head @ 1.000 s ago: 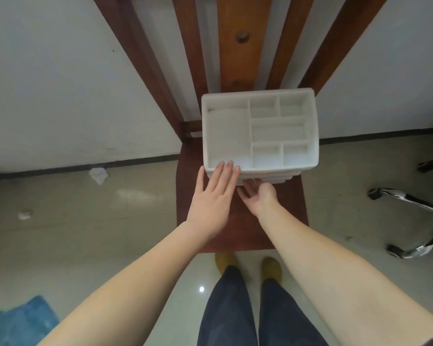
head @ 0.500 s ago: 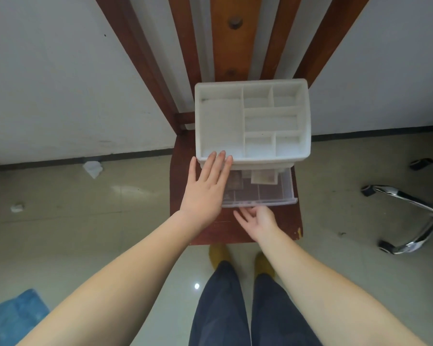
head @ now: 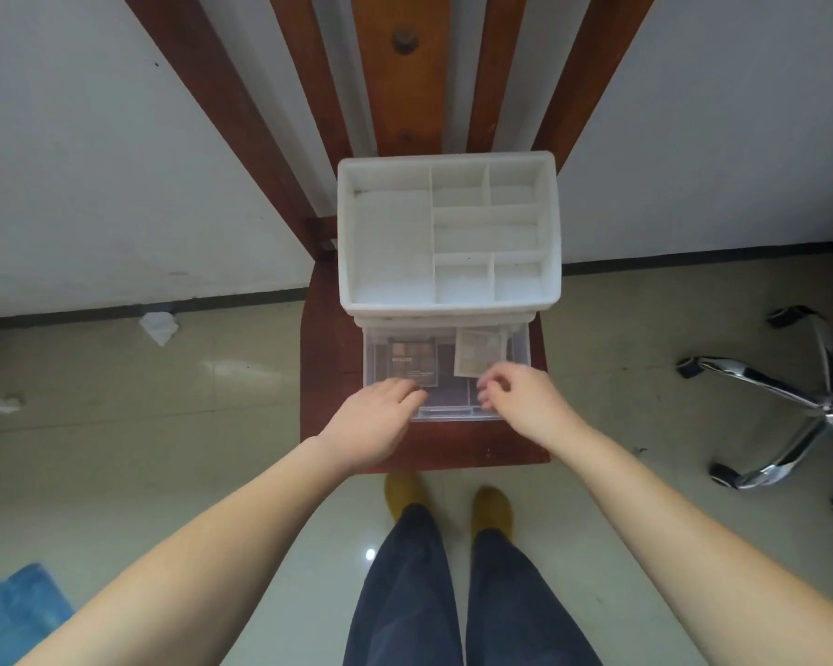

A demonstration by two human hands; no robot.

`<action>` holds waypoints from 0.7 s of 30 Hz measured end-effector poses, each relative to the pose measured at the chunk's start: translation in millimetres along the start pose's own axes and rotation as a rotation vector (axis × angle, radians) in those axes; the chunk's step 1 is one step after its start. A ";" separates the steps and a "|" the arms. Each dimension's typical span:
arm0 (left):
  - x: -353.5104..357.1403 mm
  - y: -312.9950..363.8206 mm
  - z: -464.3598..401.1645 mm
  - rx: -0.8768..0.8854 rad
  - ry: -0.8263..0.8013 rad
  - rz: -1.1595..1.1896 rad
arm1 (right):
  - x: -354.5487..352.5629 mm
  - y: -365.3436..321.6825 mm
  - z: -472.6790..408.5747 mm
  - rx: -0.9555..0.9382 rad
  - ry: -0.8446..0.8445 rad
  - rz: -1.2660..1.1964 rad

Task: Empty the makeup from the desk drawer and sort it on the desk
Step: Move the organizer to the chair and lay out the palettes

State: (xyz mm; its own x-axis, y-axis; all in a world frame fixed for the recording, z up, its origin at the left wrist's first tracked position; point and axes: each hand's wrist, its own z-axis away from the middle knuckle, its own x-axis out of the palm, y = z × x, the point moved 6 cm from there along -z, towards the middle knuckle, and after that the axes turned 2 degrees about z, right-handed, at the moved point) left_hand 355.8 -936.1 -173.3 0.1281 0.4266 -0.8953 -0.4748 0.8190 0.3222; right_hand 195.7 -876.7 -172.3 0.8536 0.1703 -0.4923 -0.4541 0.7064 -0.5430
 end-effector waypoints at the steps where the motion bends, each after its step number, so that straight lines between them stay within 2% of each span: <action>1: 3.6 -4.1 -8.1 -0.063 -0.017 -0.001 | -6.8 -5.5 -9.1 -0.100 0.076 0.214; 3: 10.1 -13.0 -28.6 -0.191 -0.057 -0.050 | 2.2 -6.1 -30.3 -0.225 0.093 0.575; 5: 17.4 -20.1 -45.4 -0.280 -0.108 -0.139 | 16.7 0.3 -49.9 -0.263 0.083 0.836; 7: 26.3 -25.4 -55.0 -0.318 -0.133 -0.215 | 24.6 4.2 -62.9 -0.281 0.113 0.989; 10: 32.8 -33.2 -60.1 -0.310 -0.103 -0.259 | 24.6 4.3 -70.7 -0.282 0.169 1.067; 14: 27.4 -34.3 -60.8 -0.267 -0.072 -0.183 | 17.7 -3.9 -63.3 -0.321 0.142 0.980; 18: 2.2 -32.8 -40.0 -0.306 -0.029 0.250 | -2.3 -13.9 -30.1 -0.307 0.083 0.654; 21: -10.6 -25.4 -5.5 -0.316 -0.114 0.507 | -11.8 -9.4 4.8 -0.305 -0.004 0.394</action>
State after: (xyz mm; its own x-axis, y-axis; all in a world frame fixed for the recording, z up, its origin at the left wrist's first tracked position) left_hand 361.7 -963.6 -173.7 -0.0974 0.7865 -0.6099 -0.7342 0.3570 0.5775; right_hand 191.1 -882.0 -158.1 0.6028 0.3872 -0.6976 -0.7958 0.3548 -0.4907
